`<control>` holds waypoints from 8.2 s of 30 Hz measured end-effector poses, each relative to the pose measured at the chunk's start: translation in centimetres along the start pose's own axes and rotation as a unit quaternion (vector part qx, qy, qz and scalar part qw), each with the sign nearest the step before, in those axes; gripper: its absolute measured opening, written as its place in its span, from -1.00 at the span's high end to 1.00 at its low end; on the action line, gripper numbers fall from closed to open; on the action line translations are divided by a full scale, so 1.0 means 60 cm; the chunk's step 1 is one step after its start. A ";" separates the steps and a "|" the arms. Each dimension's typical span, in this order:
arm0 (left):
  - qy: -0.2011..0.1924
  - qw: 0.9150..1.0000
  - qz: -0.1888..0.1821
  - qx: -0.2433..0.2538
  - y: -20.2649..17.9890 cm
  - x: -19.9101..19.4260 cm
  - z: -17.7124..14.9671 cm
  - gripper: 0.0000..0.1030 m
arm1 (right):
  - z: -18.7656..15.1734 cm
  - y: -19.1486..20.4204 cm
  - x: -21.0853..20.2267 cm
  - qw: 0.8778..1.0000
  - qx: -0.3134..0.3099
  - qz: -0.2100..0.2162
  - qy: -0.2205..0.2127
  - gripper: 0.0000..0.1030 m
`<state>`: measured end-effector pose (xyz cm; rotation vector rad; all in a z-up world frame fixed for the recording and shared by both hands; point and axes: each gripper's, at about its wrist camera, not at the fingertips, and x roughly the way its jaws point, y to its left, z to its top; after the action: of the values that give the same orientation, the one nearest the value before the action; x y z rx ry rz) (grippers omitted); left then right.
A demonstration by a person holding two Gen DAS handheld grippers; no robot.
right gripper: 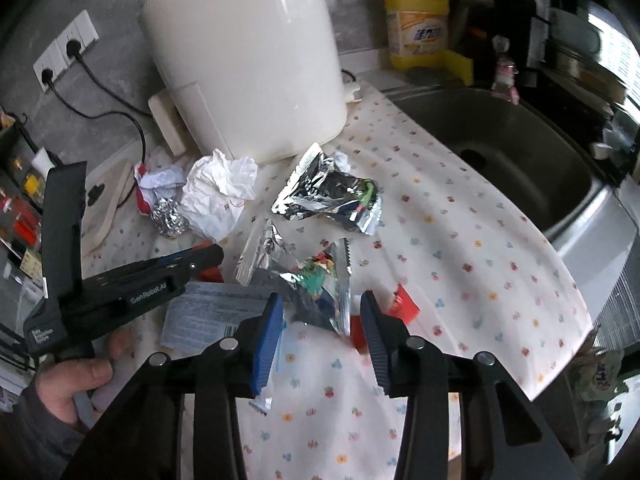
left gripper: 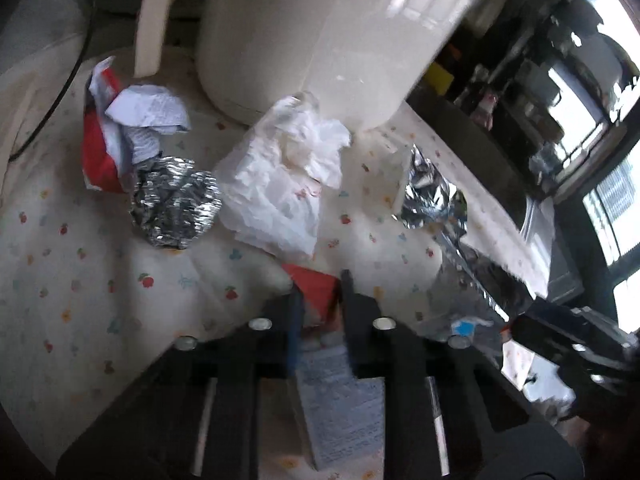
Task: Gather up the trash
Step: 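Grasp the red box piece with the left tool while the right tool grasps a foil wrapper, then carry the red piece and foil wrapper over the bin with both tools, then open both tools to drop the trash into the white bin, then grasp the foil ball with the left tool while the right tool grasps the red box, then lift the foil ball with the left tool toward the bin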
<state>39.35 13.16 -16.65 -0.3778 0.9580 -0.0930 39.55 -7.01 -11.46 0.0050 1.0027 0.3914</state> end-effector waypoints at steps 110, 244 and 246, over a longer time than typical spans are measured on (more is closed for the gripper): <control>0.105 0.979 -0.080 0.157 -0.523 0.021 -0.445 0.68 | -0.484 -0.505 -0.322 0.979 0.188 -0.073 0.020 0.14; -0.079 0.996 -0.032 0.001 -0.132 -0.170 -0.178 0.12 | -0.269 -0.301 -0.183 0.987 0.138 -0.067 0.044 0.75; -0.071 0.997 -0.043 0.005 -0.142 -0.164 -0.194 0.12 | -0.286 -0.311 -0.178 0.987 0.135 -0.074 0.054 0.73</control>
<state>24.95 4.42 -11.93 -0.4114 0.8004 -0.1460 26.30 -30.79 -15.45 0.1541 1.1488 0.1191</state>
